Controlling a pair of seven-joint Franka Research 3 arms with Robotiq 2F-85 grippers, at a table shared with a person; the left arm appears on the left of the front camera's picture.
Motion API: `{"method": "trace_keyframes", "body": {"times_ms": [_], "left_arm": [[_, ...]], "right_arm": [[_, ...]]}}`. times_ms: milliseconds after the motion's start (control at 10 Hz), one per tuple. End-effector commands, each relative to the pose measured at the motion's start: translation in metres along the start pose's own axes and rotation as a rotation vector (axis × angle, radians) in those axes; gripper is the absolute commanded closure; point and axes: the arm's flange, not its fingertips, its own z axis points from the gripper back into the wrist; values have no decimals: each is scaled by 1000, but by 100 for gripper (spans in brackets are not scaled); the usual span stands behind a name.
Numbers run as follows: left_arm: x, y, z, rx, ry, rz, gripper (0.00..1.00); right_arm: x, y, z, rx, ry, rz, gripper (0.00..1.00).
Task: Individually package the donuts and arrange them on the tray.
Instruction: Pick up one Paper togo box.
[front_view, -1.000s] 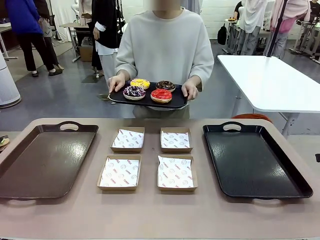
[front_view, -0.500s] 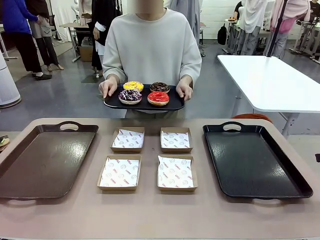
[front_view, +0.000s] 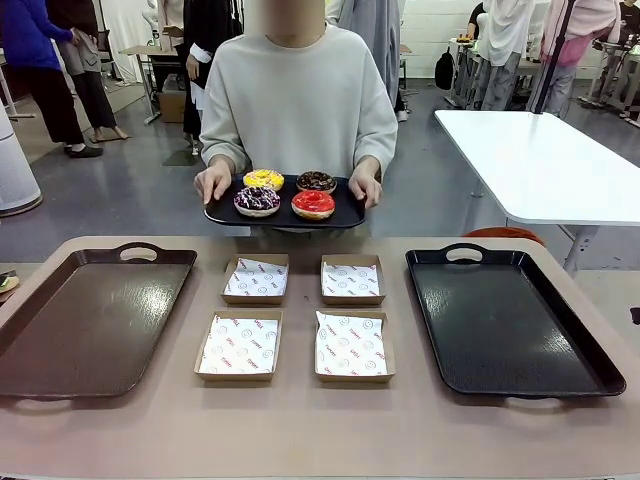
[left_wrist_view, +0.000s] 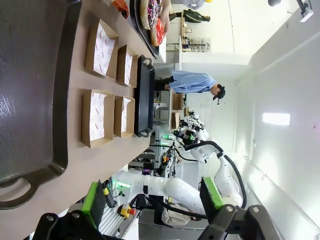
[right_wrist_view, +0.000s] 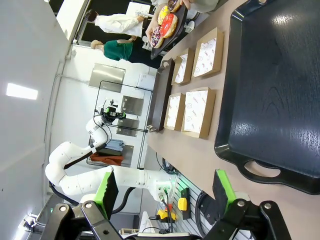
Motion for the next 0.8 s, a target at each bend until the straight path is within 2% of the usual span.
{"method": "trace_keyframes", "body": {"times_ms": [0, 700], "left_arm": [[0, -1, 2, -12, -6, 9, 0], [0, -1, 2, -12, -6, 9, 0]], "right_arm": [[0, -1, 1, 14, -4, -1, 0], [0, -1, 1, 14, -4, -1, 0]]}}
